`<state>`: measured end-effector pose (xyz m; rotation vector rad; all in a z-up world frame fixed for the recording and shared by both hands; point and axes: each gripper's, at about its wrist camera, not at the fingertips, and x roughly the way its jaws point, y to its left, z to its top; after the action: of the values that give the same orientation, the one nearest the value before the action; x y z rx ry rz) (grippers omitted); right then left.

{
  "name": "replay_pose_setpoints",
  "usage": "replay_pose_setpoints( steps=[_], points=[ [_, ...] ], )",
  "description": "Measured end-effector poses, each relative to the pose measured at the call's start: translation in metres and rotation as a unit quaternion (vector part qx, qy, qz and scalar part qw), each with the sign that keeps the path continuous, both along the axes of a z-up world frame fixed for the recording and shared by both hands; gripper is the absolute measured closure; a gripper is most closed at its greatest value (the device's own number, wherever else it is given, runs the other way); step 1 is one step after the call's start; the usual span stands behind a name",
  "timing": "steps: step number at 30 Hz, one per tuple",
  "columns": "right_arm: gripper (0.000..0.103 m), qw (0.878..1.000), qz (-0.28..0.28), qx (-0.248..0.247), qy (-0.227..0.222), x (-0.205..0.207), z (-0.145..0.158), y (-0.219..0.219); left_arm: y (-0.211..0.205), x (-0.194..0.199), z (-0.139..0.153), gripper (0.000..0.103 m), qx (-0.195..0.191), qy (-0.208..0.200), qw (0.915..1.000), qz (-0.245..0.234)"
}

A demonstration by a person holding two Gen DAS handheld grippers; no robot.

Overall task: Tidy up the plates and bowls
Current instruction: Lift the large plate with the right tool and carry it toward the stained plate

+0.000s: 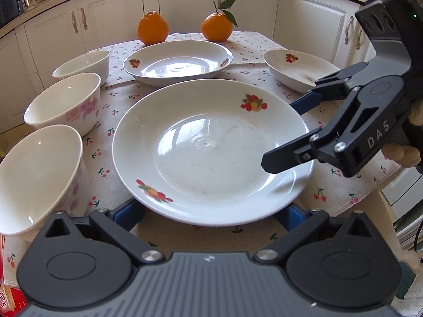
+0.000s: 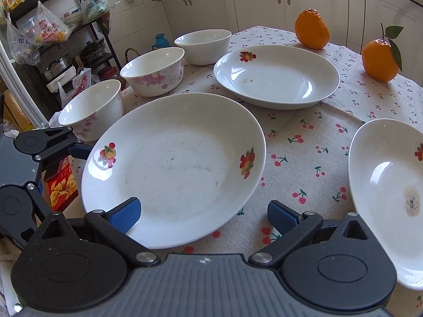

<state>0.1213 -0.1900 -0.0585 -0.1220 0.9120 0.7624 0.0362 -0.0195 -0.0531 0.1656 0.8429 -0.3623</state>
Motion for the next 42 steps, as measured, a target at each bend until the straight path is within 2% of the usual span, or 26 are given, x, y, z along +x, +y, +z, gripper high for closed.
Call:
replay_pose_setpoints(
  steps=[6,21,31,42],
  points=[
    [0.000,1.000,0.023,-0.002,0.006,0.019,0.001,0.008,-0.001,0.000,0.000,0.000,0.001,0.000,1.0000,-0.001],
    [0.000,0.994,0.042,0.064,0.074,0.079,0.000,0.016,-0.003,0.002,0.002,0.000,0.004,-0.004,0.9999,-0.013],
    [0.007,0.988,0.046,0.104,0.106,0.086,0.002,0.011,-0.003,0.002,0.002,0.001,0.003,-0.003,0.9999,-0.014],
    [0.006,0.991,0.041,0.086,0.098,0.078,0.006,0.011,-0.003,0.003,0.002,0.001,0.006,0.000,0.9998,-0.021]
  ],
)
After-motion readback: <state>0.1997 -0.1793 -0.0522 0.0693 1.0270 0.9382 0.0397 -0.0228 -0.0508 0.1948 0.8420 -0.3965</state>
